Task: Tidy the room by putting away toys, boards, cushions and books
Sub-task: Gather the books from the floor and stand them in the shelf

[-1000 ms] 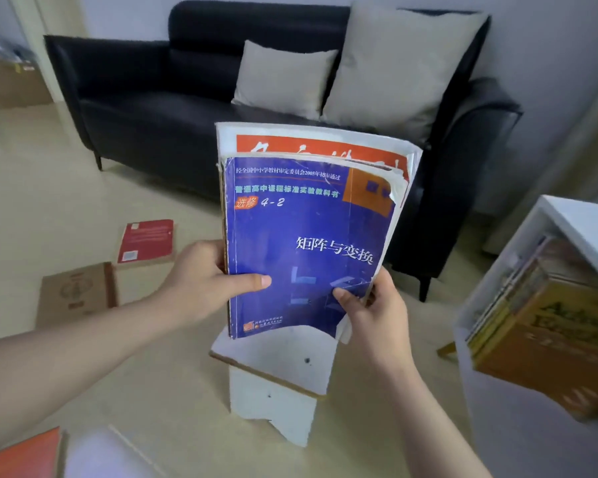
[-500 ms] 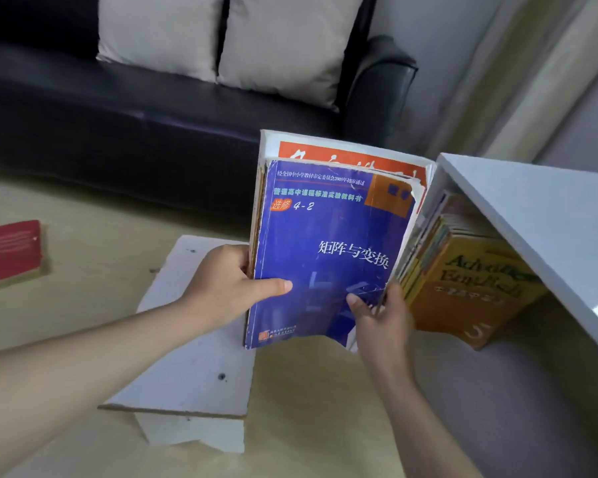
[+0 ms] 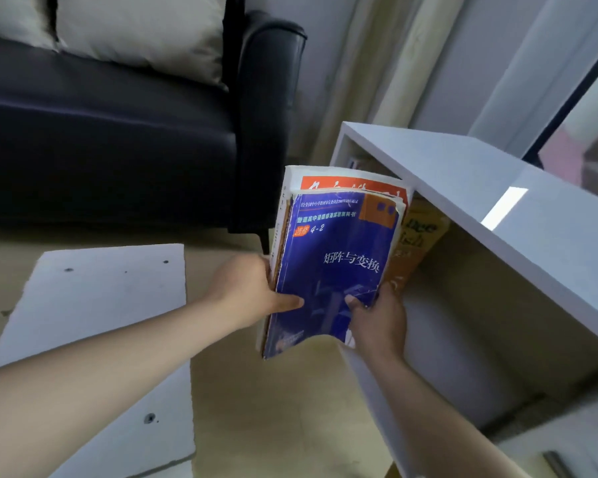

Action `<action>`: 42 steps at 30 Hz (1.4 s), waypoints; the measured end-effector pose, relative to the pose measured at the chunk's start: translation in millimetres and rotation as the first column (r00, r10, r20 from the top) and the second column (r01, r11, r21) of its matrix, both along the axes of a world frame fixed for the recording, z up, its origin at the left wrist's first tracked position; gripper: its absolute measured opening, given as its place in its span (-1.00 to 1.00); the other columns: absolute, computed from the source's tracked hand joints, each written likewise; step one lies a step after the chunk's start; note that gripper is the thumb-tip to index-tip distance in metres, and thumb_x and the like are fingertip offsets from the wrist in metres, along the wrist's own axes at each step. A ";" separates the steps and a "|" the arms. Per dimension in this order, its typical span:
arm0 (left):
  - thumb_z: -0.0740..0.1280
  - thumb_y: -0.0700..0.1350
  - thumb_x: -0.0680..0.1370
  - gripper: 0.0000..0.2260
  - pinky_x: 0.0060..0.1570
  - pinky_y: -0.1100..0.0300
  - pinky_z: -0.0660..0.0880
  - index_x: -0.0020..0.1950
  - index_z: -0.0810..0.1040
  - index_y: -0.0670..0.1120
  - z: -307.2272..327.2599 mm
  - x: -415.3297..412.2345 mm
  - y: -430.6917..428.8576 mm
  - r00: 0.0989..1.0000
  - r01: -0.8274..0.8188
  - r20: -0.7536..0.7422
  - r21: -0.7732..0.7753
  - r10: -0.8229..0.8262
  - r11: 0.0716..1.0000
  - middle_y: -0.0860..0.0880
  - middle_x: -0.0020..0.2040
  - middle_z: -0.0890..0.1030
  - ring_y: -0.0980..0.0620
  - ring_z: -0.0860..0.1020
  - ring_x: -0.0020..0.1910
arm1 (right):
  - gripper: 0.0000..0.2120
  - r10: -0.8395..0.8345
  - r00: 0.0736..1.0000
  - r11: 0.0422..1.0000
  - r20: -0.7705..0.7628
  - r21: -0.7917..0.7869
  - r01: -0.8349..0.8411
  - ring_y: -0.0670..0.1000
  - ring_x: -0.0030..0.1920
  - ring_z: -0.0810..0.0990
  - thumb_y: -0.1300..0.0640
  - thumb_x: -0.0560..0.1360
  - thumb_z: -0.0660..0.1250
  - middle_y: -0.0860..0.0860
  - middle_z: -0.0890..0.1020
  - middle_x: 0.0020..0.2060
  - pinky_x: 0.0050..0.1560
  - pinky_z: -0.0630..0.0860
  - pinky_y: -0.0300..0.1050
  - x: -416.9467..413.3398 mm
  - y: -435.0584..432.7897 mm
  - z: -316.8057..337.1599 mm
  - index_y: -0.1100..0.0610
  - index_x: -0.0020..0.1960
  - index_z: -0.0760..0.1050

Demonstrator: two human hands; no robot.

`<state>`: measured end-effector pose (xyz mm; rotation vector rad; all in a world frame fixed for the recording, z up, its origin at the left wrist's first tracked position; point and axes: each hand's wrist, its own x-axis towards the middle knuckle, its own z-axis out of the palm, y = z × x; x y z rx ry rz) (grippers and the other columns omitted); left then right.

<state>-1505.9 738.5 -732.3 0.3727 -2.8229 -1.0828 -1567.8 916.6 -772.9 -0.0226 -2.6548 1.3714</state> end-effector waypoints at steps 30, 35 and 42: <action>0.42 -0.03 0.47 -0.80 -0.10 0.17 0.58 0.06 0.61 -0.06 -71.2 -94.4 69.7 0.952 0.303 -0.072 0.109 -0.297 0.947 0.02 -0.01 0.64 0.09 0.58 -0.05 | -0.62 -0.401 0.912 0.810 0.084 -0.433 0.396 0.16 -0.11 0.66 0.39 0.53 0.26 0.14 0.58 0.06 -0.17 0.54 -0.11 -69.0 61.6 -82.5 0.19 0.32 0.37; 0.43 0.02 0.47 -0.76 -0.14 0.20 0.54 0.09 0.62 -0.04 -72.1 -103.9 70.6 0.953 0.298 -0.060 0.027 -0.296 0.954 0.03 0.00 0.65 0.09 0.57 -0.07 | -0.62 -0.415 0.905 0.806 0.093 -0.424 0.413 0.16 -0.07 0.65 0.39 0.52 0.30 0.15 0.57 0.09 -0.09 0.56 -0.09 -80.3 68.8 -89.0 0.20 0.31 0.37; 0.41 -0.01 0.49 -0.75 -0.18 0.27 0.52 0.15 0.57 -0.03 -77.5 -108.2 73.5 0.956 0.288 -0.077 0.044 -0.285 0.956 0.04 0.03 0.62 0.11 0.56 -0.05 | -0.36 -0.527 0.749 0.693 0.401 -0.308 0.652 0.27 0.08 0.60 0.05 0.39 0.52 0.27 0.56 0.15 0.10 0.56 0.19 -71.5 50.5 -116.3 0.32 0.31 0.36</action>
